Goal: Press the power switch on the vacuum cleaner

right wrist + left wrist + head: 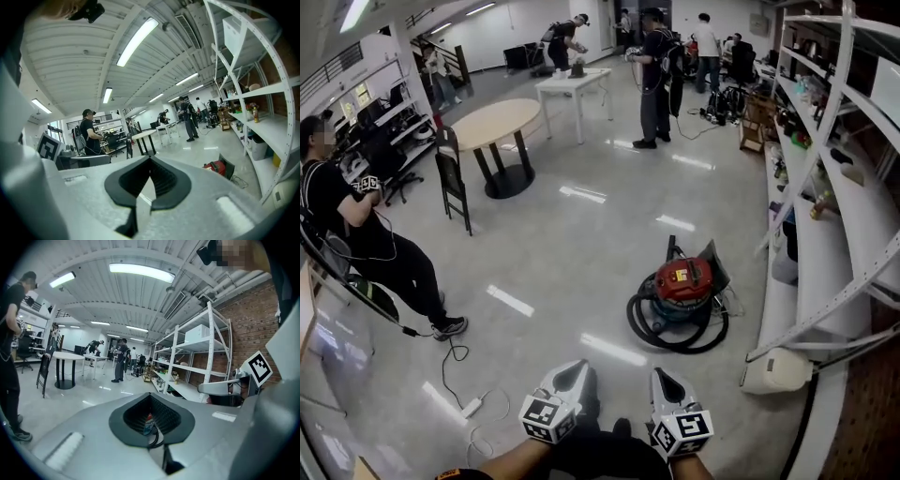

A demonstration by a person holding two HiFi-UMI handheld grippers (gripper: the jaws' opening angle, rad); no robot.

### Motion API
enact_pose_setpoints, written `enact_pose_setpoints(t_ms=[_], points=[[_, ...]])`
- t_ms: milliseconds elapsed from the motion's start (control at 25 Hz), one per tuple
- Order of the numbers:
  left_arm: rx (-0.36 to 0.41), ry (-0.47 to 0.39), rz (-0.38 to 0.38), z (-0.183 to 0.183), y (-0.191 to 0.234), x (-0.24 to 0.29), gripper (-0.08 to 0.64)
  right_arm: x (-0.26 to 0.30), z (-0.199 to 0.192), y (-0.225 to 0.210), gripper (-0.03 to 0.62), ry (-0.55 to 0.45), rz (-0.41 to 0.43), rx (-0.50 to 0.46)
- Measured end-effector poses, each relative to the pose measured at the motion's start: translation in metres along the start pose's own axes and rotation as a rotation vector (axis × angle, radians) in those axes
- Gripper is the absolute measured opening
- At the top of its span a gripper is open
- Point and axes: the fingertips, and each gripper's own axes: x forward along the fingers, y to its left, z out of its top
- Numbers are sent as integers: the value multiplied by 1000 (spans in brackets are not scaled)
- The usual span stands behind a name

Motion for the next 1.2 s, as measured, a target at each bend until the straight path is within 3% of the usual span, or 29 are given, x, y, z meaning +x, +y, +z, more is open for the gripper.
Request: enact_pose_setpoints(t_ms=[280,680,1200], points=[[3,12,-91,7,24,56,17,38,1,-30,-8,41,-106,10],[-28,33,-153,42,82,140,16,119,21,-61,-8,114,-212,-6],[-75,46,-260,61,139,193,17,187,45,-68,-8,141,-332,-21]])
